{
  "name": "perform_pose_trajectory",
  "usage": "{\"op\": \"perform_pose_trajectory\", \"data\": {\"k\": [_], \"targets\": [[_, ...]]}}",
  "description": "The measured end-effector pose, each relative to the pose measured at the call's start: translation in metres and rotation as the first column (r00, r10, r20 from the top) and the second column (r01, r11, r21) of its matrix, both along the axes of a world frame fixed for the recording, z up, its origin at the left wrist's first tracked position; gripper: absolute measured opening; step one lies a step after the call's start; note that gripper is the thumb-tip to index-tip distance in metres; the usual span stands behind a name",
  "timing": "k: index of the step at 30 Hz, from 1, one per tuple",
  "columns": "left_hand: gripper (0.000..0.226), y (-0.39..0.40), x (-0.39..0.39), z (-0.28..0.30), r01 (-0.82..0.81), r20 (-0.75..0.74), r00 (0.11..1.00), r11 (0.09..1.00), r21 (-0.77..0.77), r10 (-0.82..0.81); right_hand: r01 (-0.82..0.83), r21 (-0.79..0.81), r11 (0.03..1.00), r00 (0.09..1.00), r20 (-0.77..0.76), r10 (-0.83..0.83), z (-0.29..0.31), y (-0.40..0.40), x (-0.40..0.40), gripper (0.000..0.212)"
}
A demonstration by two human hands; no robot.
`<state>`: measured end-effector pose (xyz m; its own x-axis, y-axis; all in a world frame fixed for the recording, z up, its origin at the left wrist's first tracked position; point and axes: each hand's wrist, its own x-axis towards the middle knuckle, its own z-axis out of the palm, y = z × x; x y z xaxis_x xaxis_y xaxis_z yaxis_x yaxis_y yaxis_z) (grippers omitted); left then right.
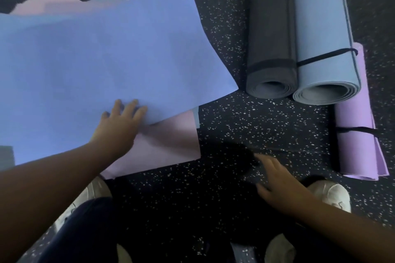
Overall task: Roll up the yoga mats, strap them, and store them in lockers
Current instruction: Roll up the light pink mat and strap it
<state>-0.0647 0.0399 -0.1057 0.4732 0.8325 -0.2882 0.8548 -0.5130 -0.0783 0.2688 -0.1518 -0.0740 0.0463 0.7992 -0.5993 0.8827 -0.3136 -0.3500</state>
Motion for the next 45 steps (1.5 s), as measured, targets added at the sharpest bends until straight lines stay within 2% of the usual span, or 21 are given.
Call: {"op": "perform_pose_trajectory", "data": {"k": [4,6,8,13,18,23,25,28,31,33,35,39,42,45], "targets": [[0.064,0.013,0.001,0.016,-0.119,0.194,0.974,0.993,0.011,0.115,-0.061,0.040,0.997,0.998,0.000,0.061,-0.004,0.008,-0.003,0.070],[0.049,0.017,-0.003,0.026,-0.079,0.305,0.951,0.993,0.084,0.050,-0.094,0.063,0.994,0.996,0.014,0.093,-0.004,0.014,-0.007,0.072],[0.048,0.015,-0.012,0.036,-0.013,0.413,0.910,0.992,0.129,-0.041,-0.141,0.078,0.987,0.990,0.034,0.139,-0.003,0.022,-0.013,0.073],[0.053,-0.002,-0.035,0.046,0.042,0.505,0.852,0.979,0.197,-0.139,-0.244,0.217,0.945,0.967,0.120,0.223,0.002,0.049,-0.032,0.078],[0.043,-0.031,-0.051,0.044,0.090,0.634,0.751,0.979,0.180,-0.186,-0.318,0.205,0.925,0.939,0.199,0.279,0.001,0.083,-0.046,0.086],[0.040,-0.053,-0.064,0.045,0.168,0.667,0.708,0.973,0.159,-0.232,-0.387,0.120,0.914,0.912,0.195,0.360,-0.006,0.099,-0.052,0.096],[0.041,-0.052,-0.071,0.041,0.247,0.638,0.704,0.950,0.191,-0.312,-0.408,0.092,0.908,0.900,0.208,0.383,-0.012,0.098,-0.055,0.087],[0.039,-0.047,-0.083,0.032,0.304,0.505,0.768,0.918,0.255,-0.394,-0.514,0.233,0.826,0.845,0.303,0.441,-0.019,0.099,-0.061,0.064],[0.038,-0.040,-0.094,0.029,0.206,0.358,0.888,0.945,0.253,-0.289,-0.601,0.401,0.691,0.793,0.407,0.453,-0.026,0.102,-0.063,0.052],[0.057,-0.035,-0.101,0.028,0.049,0.313,0.946,0.991,0.128,-0.087,-0.630,0.421,0.652,0.769,0.452,0.452,-0.025,0.105,-0.070,0.046],[0.072,-0.027,-0.101,0.035,-0.113,0.240,0.965,0.994,0.003,0.109,-0.639,0.440,0.631,0.764,0.456,0.457,-0.024,0.107,-0.079,0.040],[0.059,-0.012,-0.108,0.039,-0.390,0.146,0.904,0.914,-0.107,0.403,-0.567,0.505,0.650,0.823,0.329,0.463,-0.016,0.110,-0.103,0.037],[0.070,-0.003,-0.112,0.034,-0.450,0.202,0.867,0.890,-0.076,0.456,-0.530,0.503,0.682,0.833,0.161,0.529,-0.008,0.105,-0.132,0.038],[0.082,0.008,-0.104,0.034,-0.425,0.219,0.881,0.905,-0.022,0.420,-0.542,0.443,0.714,0.785,-0.037,0.619,-0.006,0.093,-0.153,0.043]]}}
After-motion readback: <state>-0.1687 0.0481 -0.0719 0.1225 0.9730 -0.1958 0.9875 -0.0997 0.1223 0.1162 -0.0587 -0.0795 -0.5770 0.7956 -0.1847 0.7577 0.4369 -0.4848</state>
